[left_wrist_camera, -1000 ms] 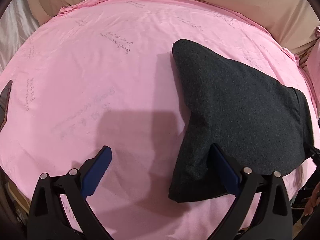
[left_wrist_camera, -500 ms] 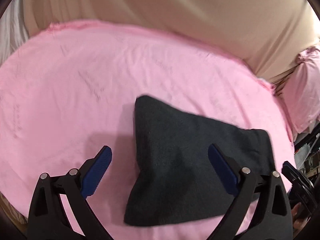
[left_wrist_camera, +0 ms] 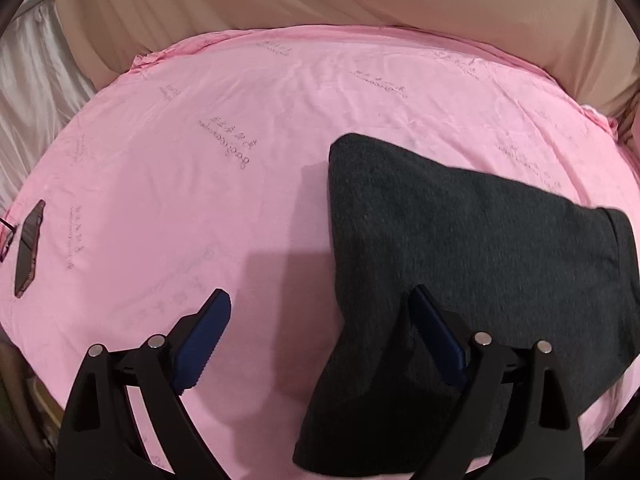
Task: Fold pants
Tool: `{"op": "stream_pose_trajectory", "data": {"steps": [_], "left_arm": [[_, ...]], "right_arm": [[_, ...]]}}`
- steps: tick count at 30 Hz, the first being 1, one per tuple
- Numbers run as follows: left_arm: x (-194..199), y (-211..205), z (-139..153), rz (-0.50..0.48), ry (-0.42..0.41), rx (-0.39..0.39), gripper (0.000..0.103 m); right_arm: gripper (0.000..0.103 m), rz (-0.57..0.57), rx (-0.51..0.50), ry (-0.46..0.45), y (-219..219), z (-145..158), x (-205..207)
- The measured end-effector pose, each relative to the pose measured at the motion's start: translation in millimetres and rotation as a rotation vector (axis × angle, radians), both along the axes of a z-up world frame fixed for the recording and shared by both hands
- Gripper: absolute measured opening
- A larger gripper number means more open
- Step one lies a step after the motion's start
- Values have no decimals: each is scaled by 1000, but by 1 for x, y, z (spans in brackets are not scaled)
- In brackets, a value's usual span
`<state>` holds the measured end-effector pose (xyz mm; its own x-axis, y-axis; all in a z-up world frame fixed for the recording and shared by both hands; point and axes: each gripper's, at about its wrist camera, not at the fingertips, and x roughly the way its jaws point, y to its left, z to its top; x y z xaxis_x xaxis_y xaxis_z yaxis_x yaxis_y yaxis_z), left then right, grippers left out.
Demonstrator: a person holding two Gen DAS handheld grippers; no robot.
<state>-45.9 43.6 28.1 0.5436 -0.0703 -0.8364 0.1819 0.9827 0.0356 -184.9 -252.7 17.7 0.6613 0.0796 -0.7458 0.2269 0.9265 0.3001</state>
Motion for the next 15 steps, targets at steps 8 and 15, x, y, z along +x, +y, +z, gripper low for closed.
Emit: {"op": "stream_pose_trajectory", "data": {"steps": [8, 15], "left_arm": [[-19, -11, -3, -53, 50, 37, 94], [-19, -11, -5, -58, 106, 5, 94]], "right_arm": [[60, 26, 149, 77, -8, -35, -2], [64, 36, 218, 77, -11, -45, 3]]}}
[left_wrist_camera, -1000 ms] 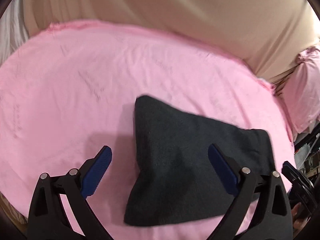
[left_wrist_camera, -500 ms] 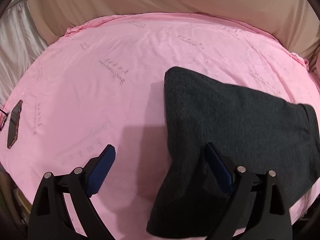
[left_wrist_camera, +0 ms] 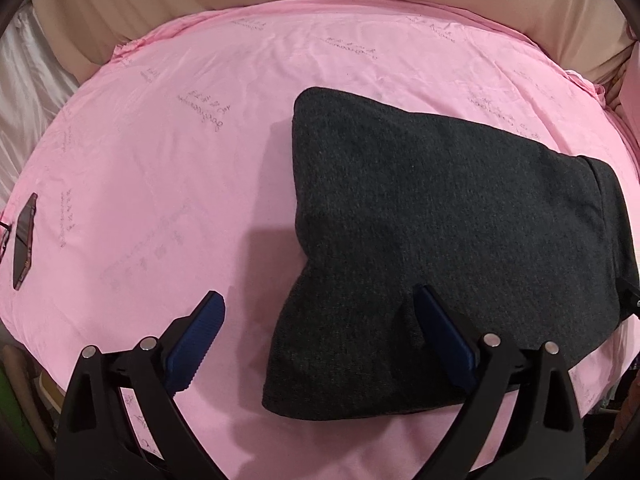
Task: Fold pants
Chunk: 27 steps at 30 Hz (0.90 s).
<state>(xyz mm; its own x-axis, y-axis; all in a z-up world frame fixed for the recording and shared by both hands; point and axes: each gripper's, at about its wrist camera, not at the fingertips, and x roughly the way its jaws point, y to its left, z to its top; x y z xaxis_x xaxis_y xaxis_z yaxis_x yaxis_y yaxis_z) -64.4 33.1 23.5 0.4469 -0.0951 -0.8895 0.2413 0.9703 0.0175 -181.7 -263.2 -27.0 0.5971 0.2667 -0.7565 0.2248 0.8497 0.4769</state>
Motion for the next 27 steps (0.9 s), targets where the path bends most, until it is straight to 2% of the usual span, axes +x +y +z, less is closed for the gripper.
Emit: {"op": "stream_pose_trajectory", "data": {"steps": [4, 7, 16, 20, 22, 27], "left_arm": [[3, -1, 1, -13, 43, -50, 94], [3, -6, 2, -34, 48, -55, 94], [8, -16, -5, -53, 61, -54, 96], [9, -16, -7, -52, 62, -65, 96], [11, -15, -8, -51, 64, -69, 96], [13, -15, -10, -50, 68, -78, 98]], "right_arm": [[66, 0, 24, 2, -3, 0, 3], [66, -10, 51, 3, -5, 1, 5], [75, 14, 11, -14, 4, 1, 9], [82, 35, -16, -7, 14, 2, 12], [83, 53, -39, -2, 19, 3, 14], [84, 71, -16, -14, 21, 0, 18]]}}
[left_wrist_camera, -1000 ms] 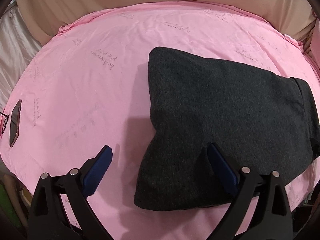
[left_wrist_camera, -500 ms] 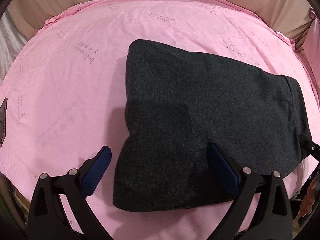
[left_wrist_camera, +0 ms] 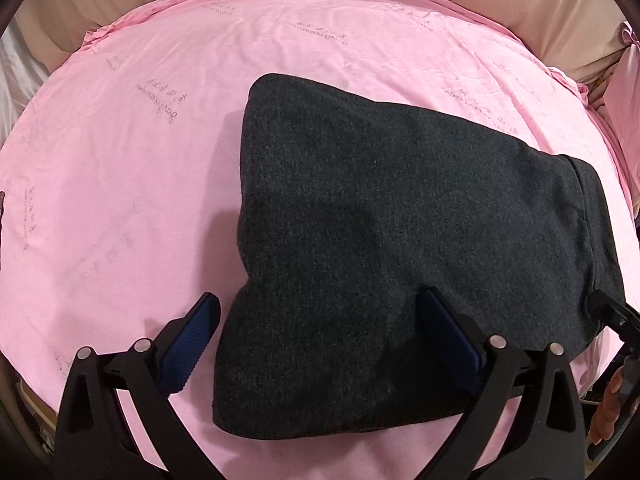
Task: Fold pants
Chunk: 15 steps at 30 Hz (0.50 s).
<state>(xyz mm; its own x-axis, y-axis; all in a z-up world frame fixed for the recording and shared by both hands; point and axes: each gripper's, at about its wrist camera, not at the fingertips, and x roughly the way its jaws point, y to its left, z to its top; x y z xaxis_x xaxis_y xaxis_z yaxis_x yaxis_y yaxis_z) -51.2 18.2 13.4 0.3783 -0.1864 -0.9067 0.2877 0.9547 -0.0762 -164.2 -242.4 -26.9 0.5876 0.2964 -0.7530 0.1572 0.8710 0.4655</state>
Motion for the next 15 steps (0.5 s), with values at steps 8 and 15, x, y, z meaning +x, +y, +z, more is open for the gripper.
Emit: {"op": "stream_pose_trajectory", "data": {"steps": [8, 15], "left_arm": [[12, 5, -6, -5, 16, -100, 98], [15, 0, 1, -52, -12, -177, 49]], "right_arm": [[71, -21, -21, -25, 2, -1, 11], [35, -13, 99, -54, -5, -4, 9]]}}
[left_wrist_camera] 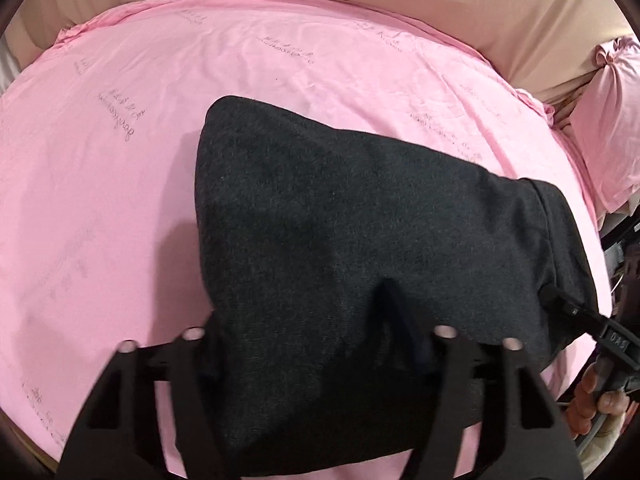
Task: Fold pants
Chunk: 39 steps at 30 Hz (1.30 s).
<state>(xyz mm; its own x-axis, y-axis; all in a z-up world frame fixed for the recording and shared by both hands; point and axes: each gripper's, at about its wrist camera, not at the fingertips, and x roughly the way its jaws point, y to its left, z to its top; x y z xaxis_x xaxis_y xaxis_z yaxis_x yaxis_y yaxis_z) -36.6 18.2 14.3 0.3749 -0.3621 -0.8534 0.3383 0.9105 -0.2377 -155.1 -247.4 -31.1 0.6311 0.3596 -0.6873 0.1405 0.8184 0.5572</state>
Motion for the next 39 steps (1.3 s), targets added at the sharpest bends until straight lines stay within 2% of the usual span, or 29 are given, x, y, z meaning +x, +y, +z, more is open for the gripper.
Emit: {"op": "stream_pose_trajectory", "data": {"steps": [2, 3, 5, 7, 8, 9, 10, 11, 12, 13, 14, 15, 16, 18, 20, 24, 30, 33, 35, 39], "left_arm": [[1, 8, 3, 12, 15, -22, 29], [1, 16, 8, 12, 33, -57, 24], [-2, 27, 15, -2, 74, -121, 24], [-10, 33, 16, -36, 111, -131, 25], [-13, 33, 13, -42, 120, -119, 27], [-15, 32, 7, -40, 129, -92, 34], [-15, 31, 0, -31, 134, -75, 43], [-16, 32, -3, -22, 124, -91, 46], [-17, 31, -2, -28, 125, -123, 58], [-17, 28, -1, -34, 125, -136, 65], [-19, 26, -1, -29, 118, -129, 63], [-20, 21, 0, -25, 92, -96, 54], [-22, 18, 1, -21, 77, -65, 37], [-25, 17, 7, -12, 64, -63, 25], [-33, 19, 23, -18, 32, -86, 23], [-49, 24, 68, -60, -64, -134, 23], [-73, 38, 154, -96, -300, -201, 23], [-81, 46, 201, -100, -452, -232, 23], [-81, 47, 224, -100, -531, -239, 23], [-61, 39, 260, -81, -678, -239, 23]], "right_arm": [[32, -1, 16, -16, 0, 7, -6], [32, 5, 30, -20, 0, 10, -9], [32, 20, 43, -26, -2, 18, -20], [34, 47, 32, 6, -2, 15, -27], [38, 48, 27, 30, -3, 10, -29], [46, 43, 24, 55, -4, 3, -30], [48, 43, 41, 59, -5, -4, -32], [49, 36, 58, 40, -6, -6, -34], [51, 35, 74, 36, -8, -6, -35], [52, 28, 79, 33, -8, -7, -35], [52, 22, 75, 29, -7, -6, -35], [49, 21, 45, 22, -4, -4, -34], [44, 21, 18, 18, -1, -3, -34], [34, 15, -18, -4, 5, 6, -35], [32, 8, -53, -29, 13, 18, -37], [31, 14, -94, -122, 18, 59, -49], [31, 21, -182, -339, 24, 144, -64], [31, 22, -231, -468, 26, 188, -68], [31, 18, -262, -554, 26, 217, -66], [31, 6, -275, -666, 18, 251, -48]]}}
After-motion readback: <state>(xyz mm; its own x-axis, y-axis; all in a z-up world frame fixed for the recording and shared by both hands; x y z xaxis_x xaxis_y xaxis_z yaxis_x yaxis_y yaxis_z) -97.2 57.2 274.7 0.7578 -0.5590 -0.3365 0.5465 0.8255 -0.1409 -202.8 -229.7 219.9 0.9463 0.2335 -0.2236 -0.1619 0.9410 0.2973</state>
